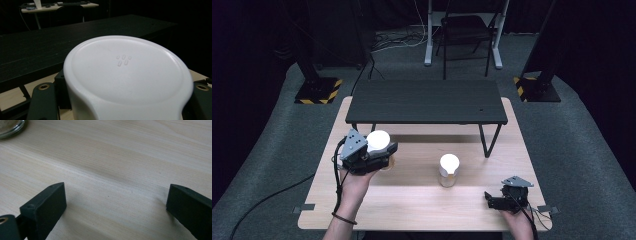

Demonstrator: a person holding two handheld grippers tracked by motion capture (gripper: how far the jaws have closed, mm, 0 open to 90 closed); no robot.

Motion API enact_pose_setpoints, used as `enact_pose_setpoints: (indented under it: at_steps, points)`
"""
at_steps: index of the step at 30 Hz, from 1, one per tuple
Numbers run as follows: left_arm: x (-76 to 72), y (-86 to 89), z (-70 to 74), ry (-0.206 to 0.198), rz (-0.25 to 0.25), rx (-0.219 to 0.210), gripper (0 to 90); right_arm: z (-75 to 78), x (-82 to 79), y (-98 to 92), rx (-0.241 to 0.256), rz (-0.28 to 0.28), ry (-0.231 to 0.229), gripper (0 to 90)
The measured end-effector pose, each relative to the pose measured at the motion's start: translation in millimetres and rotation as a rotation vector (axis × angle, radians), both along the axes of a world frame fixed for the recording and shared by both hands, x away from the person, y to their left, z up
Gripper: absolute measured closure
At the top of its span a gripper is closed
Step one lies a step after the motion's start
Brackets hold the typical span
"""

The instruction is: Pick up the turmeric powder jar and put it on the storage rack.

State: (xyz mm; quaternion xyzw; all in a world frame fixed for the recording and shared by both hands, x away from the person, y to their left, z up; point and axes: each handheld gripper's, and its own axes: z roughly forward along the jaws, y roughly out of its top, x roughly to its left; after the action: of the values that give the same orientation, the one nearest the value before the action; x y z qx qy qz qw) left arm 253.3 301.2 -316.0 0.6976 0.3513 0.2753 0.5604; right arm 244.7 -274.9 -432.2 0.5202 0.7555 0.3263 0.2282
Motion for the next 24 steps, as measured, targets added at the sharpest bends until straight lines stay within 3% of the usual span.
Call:
enact_pose_setpoints:
  at_steps: [7, 24]
  points:
    - [11.0, -1.4, 11.1, 0.012, 0.008, 0.005, 29.9, 0.0, 0.0, 0.0, 0.0, 0.0, 0.0, 1.8]
    - [31.0, -6.8, 33.8, -0.009, 0.055, 0.019, 29.9, 0.0, 0.0, 0.0, 0.0, 0.0, 0.0, 1.8]
